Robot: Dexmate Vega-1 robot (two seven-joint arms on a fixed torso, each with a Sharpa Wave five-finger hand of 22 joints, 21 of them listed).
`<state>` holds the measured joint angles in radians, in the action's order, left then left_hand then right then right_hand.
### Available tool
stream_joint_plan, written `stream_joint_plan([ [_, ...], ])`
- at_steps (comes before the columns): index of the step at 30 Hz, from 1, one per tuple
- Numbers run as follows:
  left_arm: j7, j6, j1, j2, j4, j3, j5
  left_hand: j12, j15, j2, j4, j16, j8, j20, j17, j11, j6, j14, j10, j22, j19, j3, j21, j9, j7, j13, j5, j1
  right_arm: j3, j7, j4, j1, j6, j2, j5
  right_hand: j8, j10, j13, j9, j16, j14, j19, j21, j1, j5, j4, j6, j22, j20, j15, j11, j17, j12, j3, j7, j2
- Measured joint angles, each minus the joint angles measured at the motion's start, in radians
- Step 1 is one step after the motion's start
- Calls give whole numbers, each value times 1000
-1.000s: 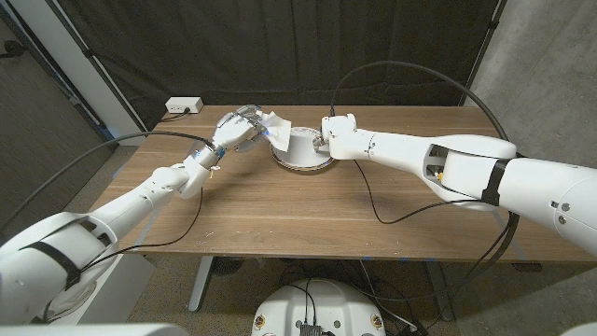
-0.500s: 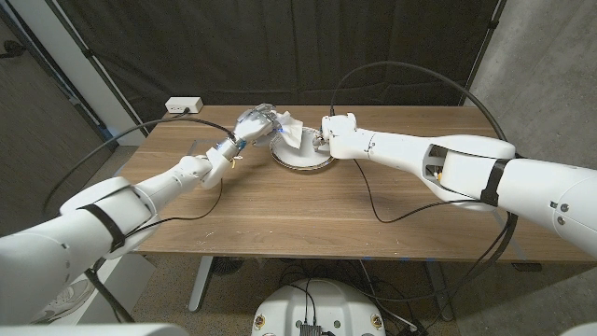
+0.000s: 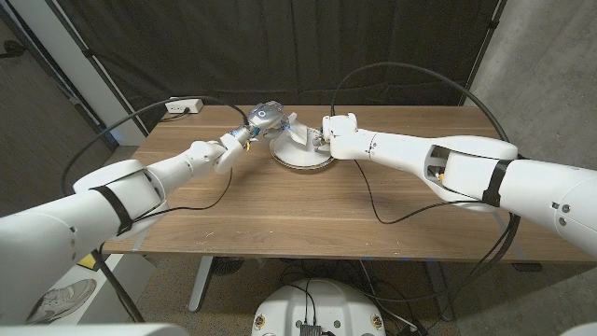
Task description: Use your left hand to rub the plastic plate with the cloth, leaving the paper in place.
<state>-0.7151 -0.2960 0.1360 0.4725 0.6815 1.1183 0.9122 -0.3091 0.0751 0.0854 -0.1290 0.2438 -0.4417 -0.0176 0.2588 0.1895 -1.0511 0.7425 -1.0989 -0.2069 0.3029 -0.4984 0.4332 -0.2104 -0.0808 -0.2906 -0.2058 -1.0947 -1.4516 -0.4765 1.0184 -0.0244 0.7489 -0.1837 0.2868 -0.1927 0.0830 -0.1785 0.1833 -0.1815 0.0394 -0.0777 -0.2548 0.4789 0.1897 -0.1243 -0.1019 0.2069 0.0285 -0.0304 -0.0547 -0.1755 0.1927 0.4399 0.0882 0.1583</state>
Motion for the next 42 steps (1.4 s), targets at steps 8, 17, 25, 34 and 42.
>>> stream_joint_plan([
  [8, 170, 12, -2, 34, 96, 4, -31, -8, 5, 0, 4, 4, -13, -6, 17, -1, 3, 13, 1, 0, -5, 5, 0, -1, 3, -17, -20, 0, 1, -2, 4, 1, 0, -3, 0, 0, -3, -1, 1, 1, 0, 0, 0, 2, 0, 0, 1, 0, 0, 0, 1, 0, 0, 0, -1, -2],
  [17, 320, 25, 3, 49, 141, 0, -32, -13, 5, 0, -5, 8, -19, -6, 26, -1, 3, 13, 1, 0, -5, 13, 0, -1, 3, -32, -31, 0, 2, -6, 7, 0, -3, -5, -2, 1, -6, -1, 1, 1, 0, 5, 0, 6, 0, -4, 3, 0, -5, 0, 1, 1, -1, -4, -2, -6],
  [25, 346, 16, -5, 26, 87, 23, -23, -13, 5, -11, -8, 8, -25, -5, 27, -2, 3, 13, 1, 0, -5, 16, 0, -2, 3, -37, -35, -11, 1, -13, 7, -3, -8, -5, -2, 1, -11, -1, 0, 2, -4, 5, 0, 9, -5, -7, 3, 0, -5, 4, 4, 1, -3, -7, -3, -9],
  [34, 402, -28, 14, 62, 152, 27, -34, -20, 5, -3, -5, 8, -35, -6, 36, -2, 6, 13, 1, 0, -5, 22, 0, -2, 6, -46, -46, -19, -2, -21, 5, -7, -9, -3, -2, 1, -11, 0, 0, 5, -6, 5, 0, 9, -5, -8, 3, 0, -5, 6, 9, 1, 0, -8, -3, -9],
  [42, 493, -109, 63, 125, 289, -17, -62, -21, 5, -7, -5, 8, -37, -11, 41, -3, 7, 13, 0, 0, -11, 30, 0, -2, 6, -54, -47, -26, -3, -23, -9, -10, -19, 4, -2, 1, -11, 0, 1, 4, -4, 5, 0, 9, -5, -8, 3, 0, -5, 4, 9, 1, 0, -8, -3, -9],
])
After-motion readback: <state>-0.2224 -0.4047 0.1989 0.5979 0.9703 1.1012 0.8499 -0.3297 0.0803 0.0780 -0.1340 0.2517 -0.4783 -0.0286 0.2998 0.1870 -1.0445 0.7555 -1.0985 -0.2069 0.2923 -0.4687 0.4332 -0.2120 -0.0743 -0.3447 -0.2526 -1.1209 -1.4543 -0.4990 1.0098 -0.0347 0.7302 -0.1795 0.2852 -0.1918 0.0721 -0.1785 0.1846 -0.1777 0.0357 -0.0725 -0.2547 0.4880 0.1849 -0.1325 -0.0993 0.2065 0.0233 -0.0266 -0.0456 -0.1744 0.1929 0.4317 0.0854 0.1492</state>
